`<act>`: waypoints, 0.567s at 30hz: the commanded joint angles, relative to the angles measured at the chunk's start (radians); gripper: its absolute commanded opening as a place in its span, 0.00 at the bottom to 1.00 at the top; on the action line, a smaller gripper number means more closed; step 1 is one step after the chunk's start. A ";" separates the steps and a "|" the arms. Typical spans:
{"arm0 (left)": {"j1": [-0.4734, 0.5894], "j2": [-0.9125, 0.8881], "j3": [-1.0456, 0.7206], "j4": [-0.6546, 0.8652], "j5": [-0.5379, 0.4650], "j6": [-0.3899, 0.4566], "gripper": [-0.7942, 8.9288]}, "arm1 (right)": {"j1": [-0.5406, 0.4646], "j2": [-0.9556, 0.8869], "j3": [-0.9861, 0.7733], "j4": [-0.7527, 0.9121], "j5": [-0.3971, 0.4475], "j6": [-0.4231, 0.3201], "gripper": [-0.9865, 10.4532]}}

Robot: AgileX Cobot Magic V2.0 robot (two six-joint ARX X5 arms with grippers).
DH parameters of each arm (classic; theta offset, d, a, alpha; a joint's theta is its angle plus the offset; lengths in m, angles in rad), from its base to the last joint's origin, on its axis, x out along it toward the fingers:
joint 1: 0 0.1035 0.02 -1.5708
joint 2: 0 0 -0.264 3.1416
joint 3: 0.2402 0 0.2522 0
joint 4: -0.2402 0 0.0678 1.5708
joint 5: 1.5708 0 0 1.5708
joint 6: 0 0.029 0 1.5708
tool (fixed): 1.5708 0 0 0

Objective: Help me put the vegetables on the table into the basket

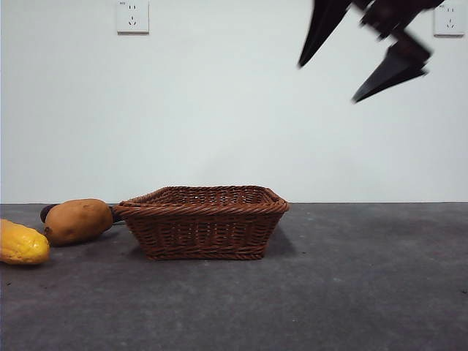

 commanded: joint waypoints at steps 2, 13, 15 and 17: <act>-0.002 0.005 0.002 -0.005 0.006 -0.003 0.70 | 0.026 0.114 0.045 0.039 0.011 0.027 0.64; -0.002 0.045 0.002 -0.022 0.006 -0.002 0.70 | 0.055 0.378 0.149 0.108 0.030 0.072 0.64; -0.002 0.055 0.002 -0.022 0.006 -0.002 0.70 | 0.057 0.419 0.165 0.111 0.035 0.071 0.63; -0.002 0.061 0.002 -0.022 0.006 -0.002 0.70 | 0.067 0.455 0.173 0.125 0.037 0.071 0.63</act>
